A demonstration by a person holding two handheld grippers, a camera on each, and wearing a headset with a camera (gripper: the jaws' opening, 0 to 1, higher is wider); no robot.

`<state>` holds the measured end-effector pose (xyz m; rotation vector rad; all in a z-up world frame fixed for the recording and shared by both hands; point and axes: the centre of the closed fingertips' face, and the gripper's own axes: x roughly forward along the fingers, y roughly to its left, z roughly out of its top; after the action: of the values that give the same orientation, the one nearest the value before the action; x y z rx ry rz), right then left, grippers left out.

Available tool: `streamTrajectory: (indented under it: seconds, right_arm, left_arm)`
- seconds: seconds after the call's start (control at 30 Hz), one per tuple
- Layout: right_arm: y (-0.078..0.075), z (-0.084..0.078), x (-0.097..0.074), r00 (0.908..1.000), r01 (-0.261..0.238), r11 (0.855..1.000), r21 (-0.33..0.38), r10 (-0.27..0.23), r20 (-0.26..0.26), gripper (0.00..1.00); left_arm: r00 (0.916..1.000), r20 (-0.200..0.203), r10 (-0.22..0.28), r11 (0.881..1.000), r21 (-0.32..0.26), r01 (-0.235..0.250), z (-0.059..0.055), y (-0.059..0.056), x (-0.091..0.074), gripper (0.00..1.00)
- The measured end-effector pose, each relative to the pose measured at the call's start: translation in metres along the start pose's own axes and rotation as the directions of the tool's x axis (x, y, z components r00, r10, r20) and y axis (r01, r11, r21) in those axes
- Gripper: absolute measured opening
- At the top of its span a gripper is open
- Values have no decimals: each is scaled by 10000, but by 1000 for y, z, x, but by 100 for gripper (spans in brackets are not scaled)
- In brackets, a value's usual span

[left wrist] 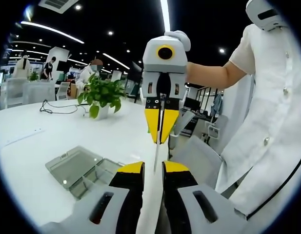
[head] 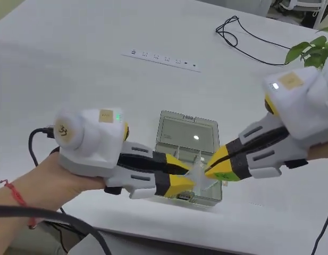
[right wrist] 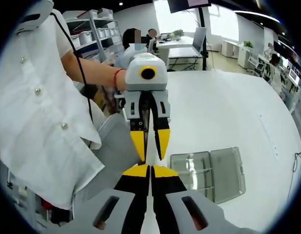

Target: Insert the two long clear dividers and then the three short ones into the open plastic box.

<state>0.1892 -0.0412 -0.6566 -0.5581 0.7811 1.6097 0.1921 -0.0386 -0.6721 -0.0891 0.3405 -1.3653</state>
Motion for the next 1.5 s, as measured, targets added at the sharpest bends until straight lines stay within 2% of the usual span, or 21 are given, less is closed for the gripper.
streamTrajectory:
  seconds: [0.17, 0.33, 0.53, 0.73, 0.97, 1.03, 1.13, 1.27, 1.4, 1.5]
  right_arm:
    - [-9, 1, -1, 9996, 273, 9996, -1, -273, 42, 3]
    - [-19, 2, 0, 9986, 530, 9986, 20, -530, 50, 3]
    - [-34, 3, 6, 9963, 862, 9963, 31, -862, 16, 3]
    - [-53, 3, 14, 9928, 1196, 9928, -18, -1196, -14, 3]
    - [-69, 3, 27, 9906, 1364, 9906, -7, -1364, 40, 3]
    - [-72, 3, 32, 9902, 1400, 9902, -4, -1400, 16, 3]
    - [-79, -3, 41, 9894, 1453, 9894, -26, -1453, -4, 3]
    - [-87, -7, 50, 9880, 1542, 9880, 26, -1542, 11, 3]
    - [-89, -10, 58, 9887, 1498, 9887, 80, -1498, 34, 3]
    - [-96, -19, 67, 9883, 1523, 9883, 79, -1522, -41, 3]
  left_arm:
    - [9991, -207, 370, 9993, 7, -370, -6, 7, -8, 16]
    - [9960, -343, 830, 9965, 40, -829, -13, 16, -16, 27]
    - [9876, -785, 1360, 9907, 179, -1350, -25, 27, -25, 44]
    - [9775, -1044, 1835, 9830, 291, -1814, -34, 37, -32, 64]
    - [9685, -1400, 2060, 9785, 326, -2034, -46, 44, -35, 78]
    - [9672, -1411, 2112, 9773, 464, -2067, -49, 46, -35, 82]
    - [9672, -1441, 2094, 9778, 288, -2074, -53, 48, -35, 87]
    - [9628, -1522, 2231, 9748, 312, -2210, -57, 52, -37, 97]
    - [9635, -1568, 2172, 9761, 254, -2159, -60, 52, -37, 99]
    - [9619, -1638, 2187, 9758, 310, -2166, -63, 53, -37, 100]
